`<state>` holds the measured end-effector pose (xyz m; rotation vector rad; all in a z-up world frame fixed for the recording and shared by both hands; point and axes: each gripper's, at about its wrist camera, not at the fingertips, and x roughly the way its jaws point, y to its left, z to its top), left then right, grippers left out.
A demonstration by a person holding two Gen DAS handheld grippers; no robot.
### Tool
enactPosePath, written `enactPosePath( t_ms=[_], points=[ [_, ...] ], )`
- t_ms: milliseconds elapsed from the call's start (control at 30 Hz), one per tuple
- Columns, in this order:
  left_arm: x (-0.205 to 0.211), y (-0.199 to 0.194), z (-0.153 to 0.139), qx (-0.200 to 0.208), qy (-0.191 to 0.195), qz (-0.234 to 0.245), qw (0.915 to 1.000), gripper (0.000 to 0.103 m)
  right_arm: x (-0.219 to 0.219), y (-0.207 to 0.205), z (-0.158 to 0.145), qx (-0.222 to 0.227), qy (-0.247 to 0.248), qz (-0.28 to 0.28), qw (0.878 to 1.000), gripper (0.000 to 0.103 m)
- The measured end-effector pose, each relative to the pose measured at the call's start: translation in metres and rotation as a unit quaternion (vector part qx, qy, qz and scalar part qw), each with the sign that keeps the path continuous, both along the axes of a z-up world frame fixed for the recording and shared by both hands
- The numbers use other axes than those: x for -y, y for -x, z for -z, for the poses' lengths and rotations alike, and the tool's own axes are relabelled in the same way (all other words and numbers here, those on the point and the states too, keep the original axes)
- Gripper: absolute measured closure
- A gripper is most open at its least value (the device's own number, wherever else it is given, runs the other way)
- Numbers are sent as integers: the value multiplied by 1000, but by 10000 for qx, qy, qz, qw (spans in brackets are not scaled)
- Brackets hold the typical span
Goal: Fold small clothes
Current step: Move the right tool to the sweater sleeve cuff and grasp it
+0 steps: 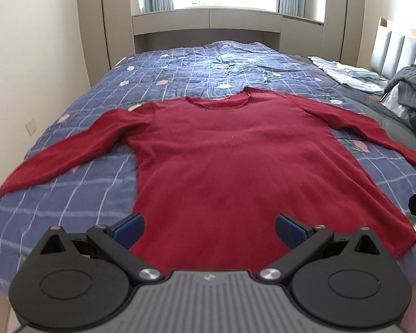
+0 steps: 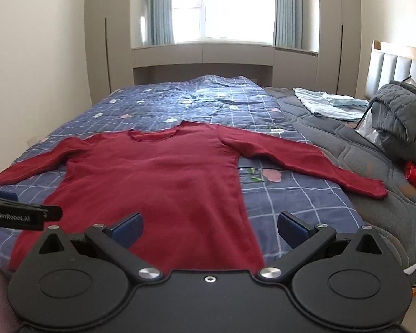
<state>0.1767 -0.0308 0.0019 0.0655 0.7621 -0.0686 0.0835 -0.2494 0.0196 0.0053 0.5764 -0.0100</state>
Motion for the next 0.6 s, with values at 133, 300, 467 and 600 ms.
enactPosePath(
  t_ms=[133,300,467,600],
  points=[
    [14,-30,-2,11,-286,-65,9996,0,14,-33,11,-97,-43,72,9999,0],
    [36,-70,-3,-70,-452,-143,9989,0,35,-72,27,-162,-124,182,9996,0],
    [54,-109,1,-142,-444,-94,9989,0,63,-103,38,-93,-330,201,9992,0],
    [67,-138,4,-106,-581,-1,9983,0,90,-123,43,-84,-578,283,9979,0]
  ],
)
